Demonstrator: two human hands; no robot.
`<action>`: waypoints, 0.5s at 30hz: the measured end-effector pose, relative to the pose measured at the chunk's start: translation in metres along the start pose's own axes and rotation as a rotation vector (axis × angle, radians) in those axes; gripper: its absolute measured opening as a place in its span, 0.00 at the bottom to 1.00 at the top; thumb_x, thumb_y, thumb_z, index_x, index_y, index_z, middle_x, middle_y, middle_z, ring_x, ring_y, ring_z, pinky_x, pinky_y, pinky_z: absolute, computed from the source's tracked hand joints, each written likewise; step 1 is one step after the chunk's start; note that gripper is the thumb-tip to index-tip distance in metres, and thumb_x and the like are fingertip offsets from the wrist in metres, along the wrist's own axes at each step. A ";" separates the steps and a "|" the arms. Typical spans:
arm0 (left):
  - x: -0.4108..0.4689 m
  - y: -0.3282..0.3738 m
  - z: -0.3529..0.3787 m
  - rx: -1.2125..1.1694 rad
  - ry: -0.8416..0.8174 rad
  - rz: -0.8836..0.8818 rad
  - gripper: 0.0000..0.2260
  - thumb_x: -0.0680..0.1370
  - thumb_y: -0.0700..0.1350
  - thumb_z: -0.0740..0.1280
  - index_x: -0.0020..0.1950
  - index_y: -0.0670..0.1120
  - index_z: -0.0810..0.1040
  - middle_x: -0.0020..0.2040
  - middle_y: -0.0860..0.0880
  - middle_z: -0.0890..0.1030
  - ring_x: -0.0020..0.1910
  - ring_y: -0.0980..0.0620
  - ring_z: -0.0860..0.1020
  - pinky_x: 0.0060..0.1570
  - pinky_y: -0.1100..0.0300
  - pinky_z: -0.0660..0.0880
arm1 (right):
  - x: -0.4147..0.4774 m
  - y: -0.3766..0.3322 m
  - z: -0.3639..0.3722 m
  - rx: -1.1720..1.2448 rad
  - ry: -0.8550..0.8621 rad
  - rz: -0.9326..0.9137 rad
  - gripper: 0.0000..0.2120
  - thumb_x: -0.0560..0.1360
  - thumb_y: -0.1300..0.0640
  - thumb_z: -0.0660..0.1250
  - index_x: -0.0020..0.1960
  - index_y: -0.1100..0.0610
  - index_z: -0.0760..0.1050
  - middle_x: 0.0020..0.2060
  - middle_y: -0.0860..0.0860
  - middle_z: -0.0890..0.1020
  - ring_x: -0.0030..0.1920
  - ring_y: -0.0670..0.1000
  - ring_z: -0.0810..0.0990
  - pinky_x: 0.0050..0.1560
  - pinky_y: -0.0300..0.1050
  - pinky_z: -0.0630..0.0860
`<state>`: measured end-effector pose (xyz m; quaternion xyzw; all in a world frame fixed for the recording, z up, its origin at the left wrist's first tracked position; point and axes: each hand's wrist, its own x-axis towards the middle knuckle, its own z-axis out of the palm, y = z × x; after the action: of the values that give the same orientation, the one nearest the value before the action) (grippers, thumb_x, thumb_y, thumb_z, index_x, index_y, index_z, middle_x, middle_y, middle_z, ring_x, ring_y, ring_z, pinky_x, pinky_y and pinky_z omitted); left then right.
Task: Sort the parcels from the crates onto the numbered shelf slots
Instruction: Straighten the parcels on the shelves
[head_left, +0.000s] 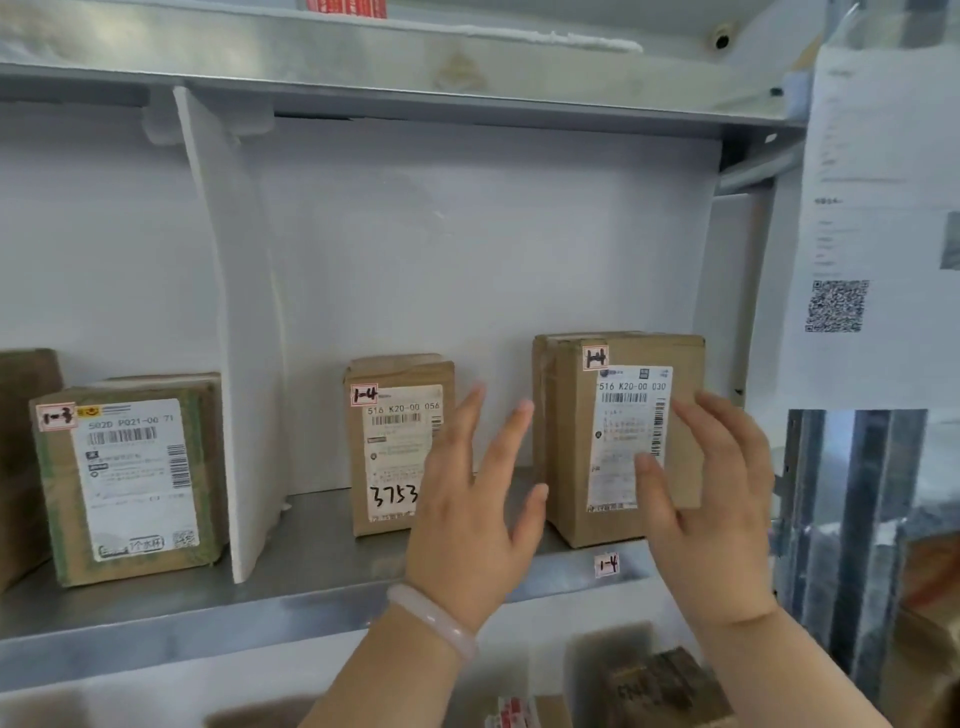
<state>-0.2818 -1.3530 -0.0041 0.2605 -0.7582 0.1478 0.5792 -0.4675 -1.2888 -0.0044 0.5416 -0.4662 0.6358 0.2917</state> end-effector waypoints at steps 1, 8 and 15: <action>0.004 0.008 0.009 -0.008 -0.054 -0.012 0.31 0.77 0.54 0.64 0.78 0.57 0.57 0.79 0.45 0.58 0.76 0.45 0.61 0.73 0.53 0.60 | 0.004 0.009 -0.004 -0.029 -0.017 0.099 0.26 0.78 0.47 0.64 0.73 0.45 0.62 0.73 0.53 0.62 0.74 0.52 0.60 0.69 0.48 0.60; 0.015 0.026 0.057 -0.050 -0.288 -0.084 0.39 0.76 0.52 0.70 0.78 0.64 0.50 0.80 0.45 0.48 0.76 0.43 0.59 0.71 0.46 0.66 | 0.005 0.050 0.001 0.000 -0.398 0.257 0.38 0.76 0.46 0.65 0.72 0.26 0.43 0.76 0.38 0.51 0.73 0.45 0.56 0.65 0.56 0.66; 0.021 0.012 0.071 -0.072 -0.322 -0.180 0.41 0.76 0.44 0.71 0.78 0.64 0.48 0.80 0.49 0.46 0.76 0.46 0.58 0.73 0.48 0.65 | 0.012 0.064 0.026 -0.001 -0.437 0.238 0.43 0.74 0.51 0.71 0.73 0.28 0.45 0.76 0.43 0.56 0.73 0.49 0.60 0.65 0.48 0.65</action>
<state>-0.3499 -1.3850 -0.0032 0.3267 -0.8196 0.0244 0.4701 -0.5153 -1.3395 -0.0107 0.6076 -0.5788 0.5332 0.1073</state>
